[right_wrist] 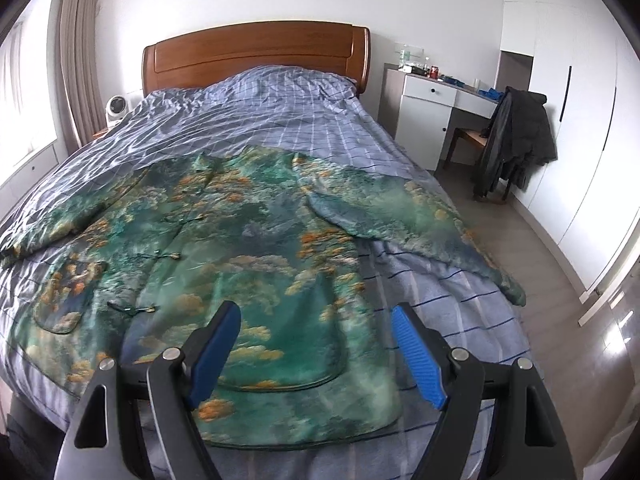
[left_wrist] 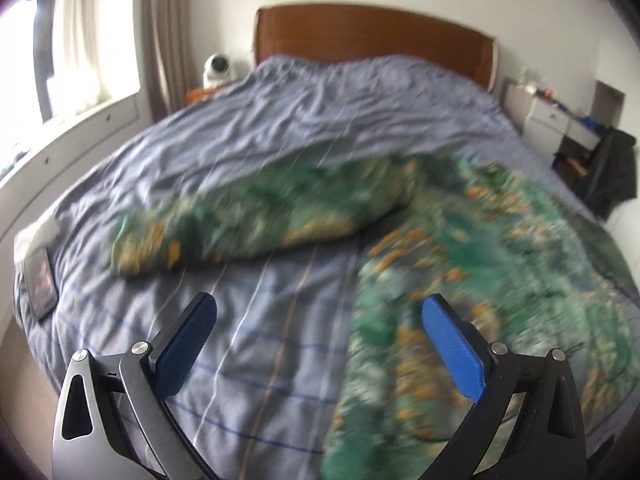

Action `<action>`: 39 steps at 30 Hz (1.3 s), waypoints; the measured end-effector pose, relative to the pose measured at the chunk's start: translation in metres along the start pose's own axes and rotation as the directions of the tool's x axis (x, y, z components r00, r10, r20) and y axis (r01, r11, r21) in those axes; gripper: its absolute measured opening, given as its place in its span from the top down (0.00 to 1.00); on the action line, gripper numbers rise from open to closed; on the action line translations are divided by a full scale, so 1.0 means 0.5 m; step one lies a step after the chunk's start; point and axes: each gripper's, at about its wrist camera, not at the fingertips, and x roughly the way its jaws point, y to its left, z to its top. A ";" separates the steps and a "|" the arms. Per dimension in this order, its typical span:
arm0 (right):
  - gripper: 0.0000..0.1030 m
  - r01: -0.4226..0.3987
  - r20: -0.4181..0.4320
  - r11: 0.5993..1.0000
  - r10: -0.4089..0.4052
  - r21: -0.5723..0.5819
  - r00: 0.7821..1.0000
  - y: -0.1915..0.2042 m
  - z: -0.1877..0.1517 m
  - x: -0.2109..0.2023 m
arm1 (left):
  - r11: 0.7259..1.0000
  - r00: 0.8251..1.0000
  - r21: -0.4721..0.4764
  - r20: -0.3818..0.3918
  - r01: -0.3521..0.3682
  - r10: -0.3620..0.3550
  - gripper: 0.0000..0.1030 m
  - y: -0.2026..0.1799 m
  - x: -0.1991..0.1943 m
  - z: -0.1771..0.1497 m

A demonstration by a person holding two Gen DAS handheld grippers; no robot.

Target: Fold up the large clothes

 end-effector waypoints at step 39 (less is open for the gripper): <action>0.90 -0.092 0.213 0.811 -0.041 0.578 0.976 -0.502 0.171 0.232 | 0.999 0.996 0.003 -0.075 -0.037 0.037 0.01 -0.044 -0.041 -0.060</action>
